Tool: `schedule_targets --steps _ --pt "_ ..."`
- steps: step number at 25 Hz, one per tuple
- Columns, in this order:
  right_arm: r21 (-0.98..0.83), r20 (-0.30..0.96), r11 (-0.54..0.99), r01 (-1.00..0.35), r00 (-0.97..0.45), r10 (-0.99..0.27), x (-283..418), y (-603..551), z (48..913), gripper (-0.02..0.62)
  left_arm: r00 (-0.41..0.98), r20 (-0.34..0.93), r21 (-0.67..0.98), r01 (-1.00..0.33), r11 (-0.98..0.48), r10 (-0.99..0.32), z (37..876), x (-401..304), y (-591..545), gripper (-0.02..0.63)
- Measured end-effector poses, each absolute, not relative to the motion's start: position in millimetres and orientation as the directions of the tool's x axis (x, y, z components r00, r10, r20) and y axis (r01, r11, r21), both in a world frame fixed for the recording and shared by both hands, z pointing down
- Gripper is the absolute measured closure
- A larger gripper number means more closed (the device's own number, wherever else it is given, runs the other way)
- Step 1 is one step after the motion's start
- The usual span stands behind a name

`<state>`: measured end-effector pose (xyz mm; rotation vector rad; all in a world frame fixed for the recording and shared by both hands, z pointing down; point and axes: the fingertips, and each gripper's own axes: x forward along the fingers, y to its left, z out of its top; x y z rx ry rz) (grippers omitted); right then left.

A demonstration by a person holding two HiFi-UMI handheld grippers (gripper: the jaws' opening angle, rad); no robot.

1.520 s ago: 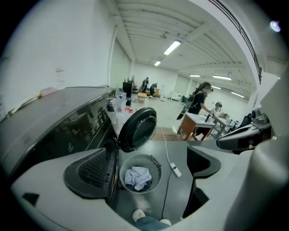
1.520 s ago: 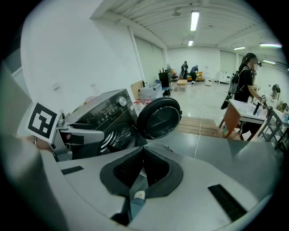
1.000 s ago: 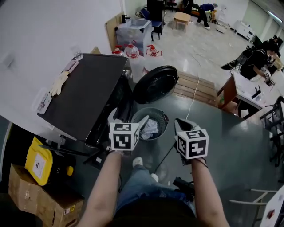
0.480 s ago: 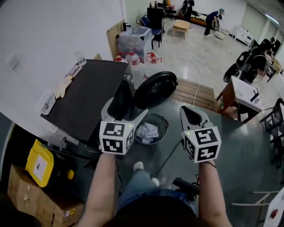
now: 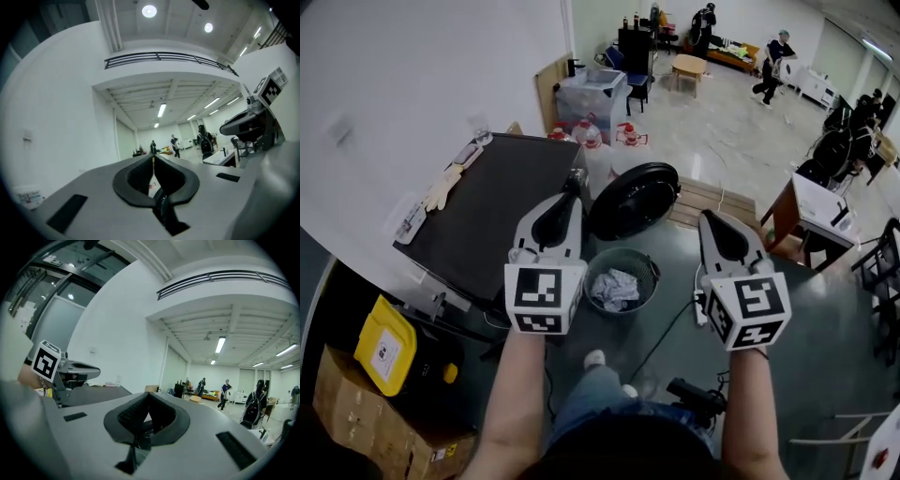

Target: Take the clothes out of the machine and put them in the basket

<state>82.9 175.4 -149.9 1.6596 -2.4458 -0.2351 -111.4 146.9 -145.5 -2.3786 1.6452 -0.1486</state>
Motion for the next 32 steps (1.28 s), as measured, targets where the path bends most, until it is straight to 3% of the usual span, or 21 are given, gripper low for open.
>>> schedule_targets --steps 1,16,32 --pt "0.229 0.048 0.363 -0.903 -0.362 -0.931 82.9 176.9 -153.0 0.592 0.357 -0.069 -0.259 -0.908 -0.329 -0.932 -149.1 -113.2 148.9 0.604" --pt "0.218 -0.087 0.357 -0.909 -0.382 -0.920 79.7 189.3 -184.9 0.593 0.325 -0.160 -0.319 -0.910 -0.263 -0.932 -178.0 -124.0 159.4 0.604" --pt "0.270 -0.089 0.339 -0.901 -0.374 -0.923 85.7 185.0 -180.6 0.594 0.297 -0.155 -0.324 -0.916 -0.235 -0.942 -177.5 -124.0 155.0 0.604"
